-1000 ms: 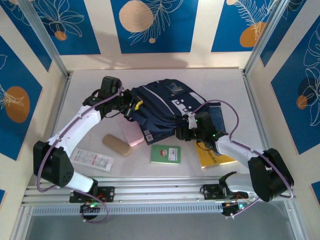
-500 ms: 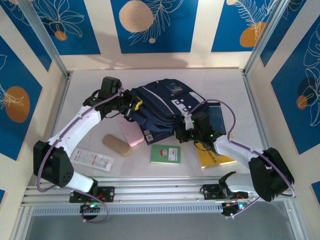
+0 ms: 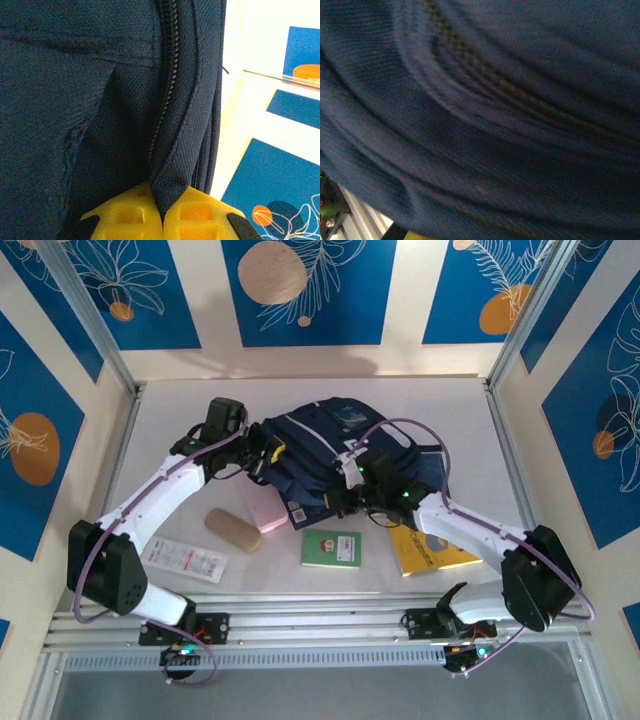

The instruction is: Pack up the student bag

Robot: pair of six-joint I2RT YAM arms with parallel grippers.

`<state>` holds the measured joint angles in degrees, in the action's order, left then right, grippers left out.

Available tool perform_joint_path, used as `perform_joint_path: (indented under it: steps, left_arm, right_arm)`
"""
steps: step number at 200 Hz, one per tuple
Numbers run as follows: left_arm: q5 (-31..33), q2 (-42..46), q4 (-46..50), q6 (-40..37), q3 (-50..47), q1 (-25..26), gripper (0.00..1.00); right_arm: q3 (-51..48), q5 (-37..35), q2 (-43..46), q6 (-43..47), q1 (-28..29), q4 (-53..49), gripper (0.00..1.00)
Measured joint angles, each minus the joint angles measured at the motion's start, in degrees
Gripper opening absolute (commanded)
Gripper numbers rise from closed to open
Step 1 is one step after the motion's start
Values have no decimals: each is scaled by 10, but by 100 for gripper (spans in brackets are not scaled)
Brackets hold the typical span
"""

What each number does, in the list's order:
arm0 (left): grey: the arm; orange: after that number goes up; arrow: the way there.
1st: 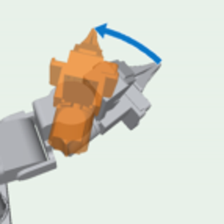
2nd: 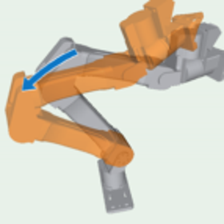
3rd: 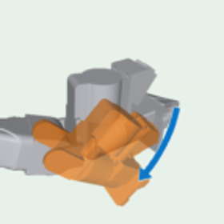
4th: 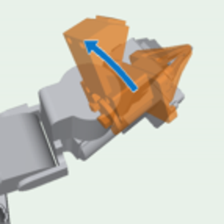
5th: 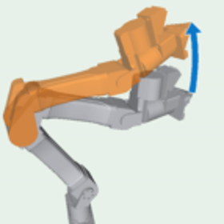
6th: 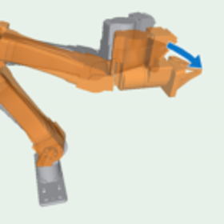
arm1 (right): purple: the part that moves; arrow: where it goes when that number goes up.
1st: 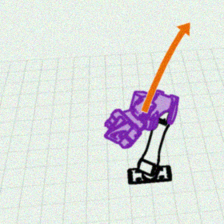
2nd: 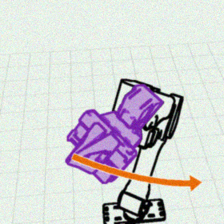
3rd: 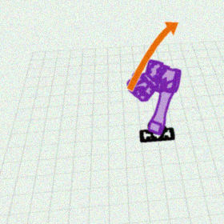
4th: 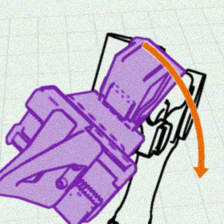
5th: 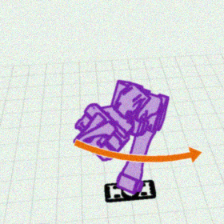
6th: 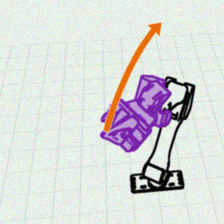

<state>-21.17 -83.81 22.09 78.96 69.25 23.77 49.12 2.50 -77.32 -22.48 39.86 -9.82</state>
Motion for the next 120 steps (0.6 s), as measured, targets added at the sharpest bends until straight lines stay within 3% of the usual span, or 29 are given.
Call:
perform_joint_path:
  steps: [69,102,120]
  left_arm:
    - [39,0,-15,-7,-16,9,0]
    - [47,0,-14,-36,-17,14,16]
    - [50,1,-2,-60,-17,20,18]
  right_arm:
    - [75,4,-63,-16,39,-54,0]
    - [81,5,-62,-15,36,-70,0]
    - [81,12,-56,-15,28,-75,0]
